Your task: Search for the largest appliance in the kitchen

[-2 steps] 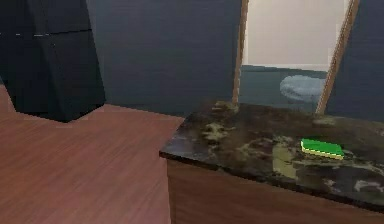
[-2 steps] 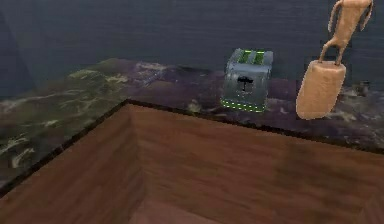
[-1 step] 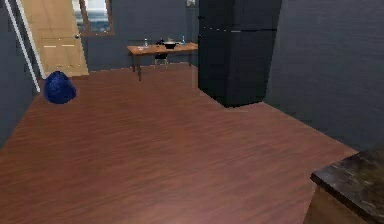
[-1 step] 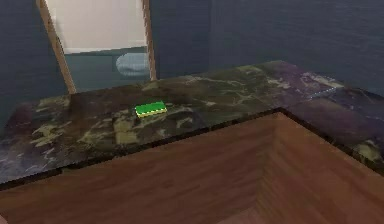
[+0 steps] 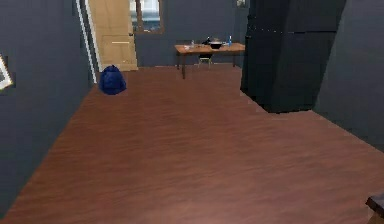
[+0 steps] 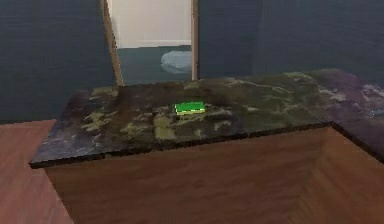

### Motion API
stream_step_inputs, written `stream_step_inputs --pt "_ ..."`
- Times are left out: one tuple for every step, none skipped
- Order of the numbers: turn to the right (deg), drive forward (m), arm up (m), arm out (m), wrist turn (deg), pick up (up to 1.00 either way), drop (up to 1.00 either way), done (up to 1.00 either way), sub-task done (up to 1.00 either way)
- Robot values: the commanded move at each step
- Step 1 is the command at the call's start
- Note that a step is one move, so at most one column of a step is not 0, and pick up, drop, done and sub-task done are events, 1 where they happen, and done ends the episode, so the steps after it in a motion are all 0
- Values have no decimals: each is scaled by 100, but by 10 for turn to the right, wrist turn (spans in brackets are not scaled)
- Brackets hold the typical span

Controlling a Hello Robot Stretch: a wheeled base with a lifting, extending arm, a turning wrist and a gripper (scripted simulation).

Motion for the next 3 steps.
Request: stream_step_inputs --pt "0 50 0 0 0 0 0 0 0" --pt "270 0 0 0 0 0 0 0 0" --pt "0 100 0 0 0 0 0 0 0"
